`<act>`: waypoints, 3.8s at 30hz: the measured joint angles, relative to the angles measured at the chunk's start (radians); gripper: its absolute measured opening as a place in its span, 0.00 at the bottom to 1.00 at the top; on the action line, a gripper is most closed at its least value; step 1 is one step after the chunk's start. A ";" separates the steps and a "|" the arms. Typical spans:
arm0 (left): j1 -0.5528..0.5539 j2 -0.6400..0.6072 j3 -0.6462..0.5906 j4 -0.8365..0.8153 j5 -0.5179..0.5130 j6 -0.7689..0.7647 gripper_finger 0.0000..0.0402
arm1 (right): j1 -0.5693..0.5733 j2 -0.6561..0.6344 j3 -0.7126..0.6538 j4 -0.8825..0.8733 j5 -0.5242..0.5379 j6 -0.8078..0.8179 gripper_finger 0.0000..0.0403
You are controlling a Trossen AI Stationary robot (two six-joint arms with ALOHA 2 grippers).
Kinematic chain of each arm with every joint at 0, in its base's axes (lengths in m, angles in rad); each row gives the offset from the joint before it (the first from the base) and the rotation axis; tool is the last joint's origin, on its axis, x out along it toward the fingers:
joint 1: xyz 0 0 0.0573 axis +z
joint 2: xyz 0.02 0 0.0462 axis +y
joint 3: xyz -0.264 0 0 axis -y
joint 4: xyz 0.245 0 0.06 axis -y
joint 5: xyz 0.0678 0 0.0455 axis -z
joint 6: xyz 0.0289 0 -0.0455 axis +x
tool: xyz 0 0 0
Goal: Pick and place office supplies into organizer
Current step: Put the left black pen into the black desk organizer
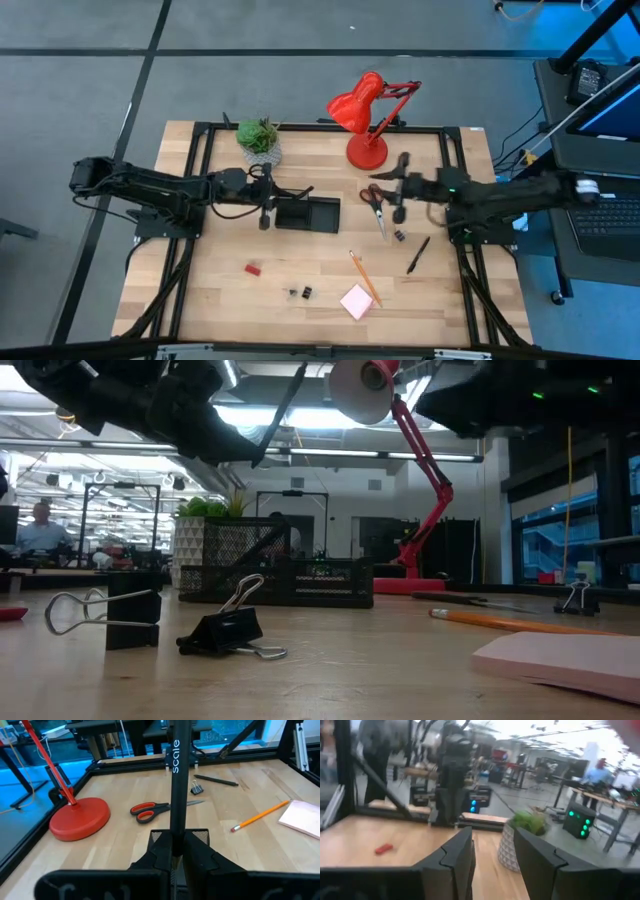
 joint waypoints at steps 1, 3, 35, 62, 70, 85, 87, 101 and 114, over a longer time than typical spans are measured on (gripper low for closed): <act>0.000 0.000 0.000 0.000 0.000 0.000 0.04 | 0.010 0.050 0.039 0.001 -0.001 -0.022 0.37; 0.000 0.000 0.000 0.000 0.000 0.000 0.04 | 0.028 0.146 0.116 0.001 -0.001 -0.055 0.37; -0.002 0.000 0.000 0.008 0.048 0.077 0.04 | 0.060 0.654 0.605 -0.012 -0.165 -0.049 0.32; -0.002 -0.019 0.000 0.042 0.117 0.103 0.32 | 0.060 0.654 0.604 -0.070 -0.164 -0.051 0.11; -0.002 -0.132 0.000 0.037 0.105 0.137 0.41 | 0.060 0.654 0.604 -0.099 -0.164 -0.051 0.11; -0.002 -0.178 0.000 -0.046 0.048 0.138 0.39 | -0.003 0.737 0.604 -0.040 -0.180 0.008 0.11; -0.002 -0.178 0.000 -0.058 0.039 0.138 0.39 | -0.011 0.753 0.604 -0.012 -0.189 0.031 0.11; -0.002 -0.178 0.000 -0.077 0.036 0.136 0.38 | -0.025 0.911 0.604 0.119 -0.225 0.115 0.13; -0.002 -0.178 0.000 -0.085 0.036 0.130 0.37 | -0.025 0.964 0.604 0.127 -0.206 0.130 0.13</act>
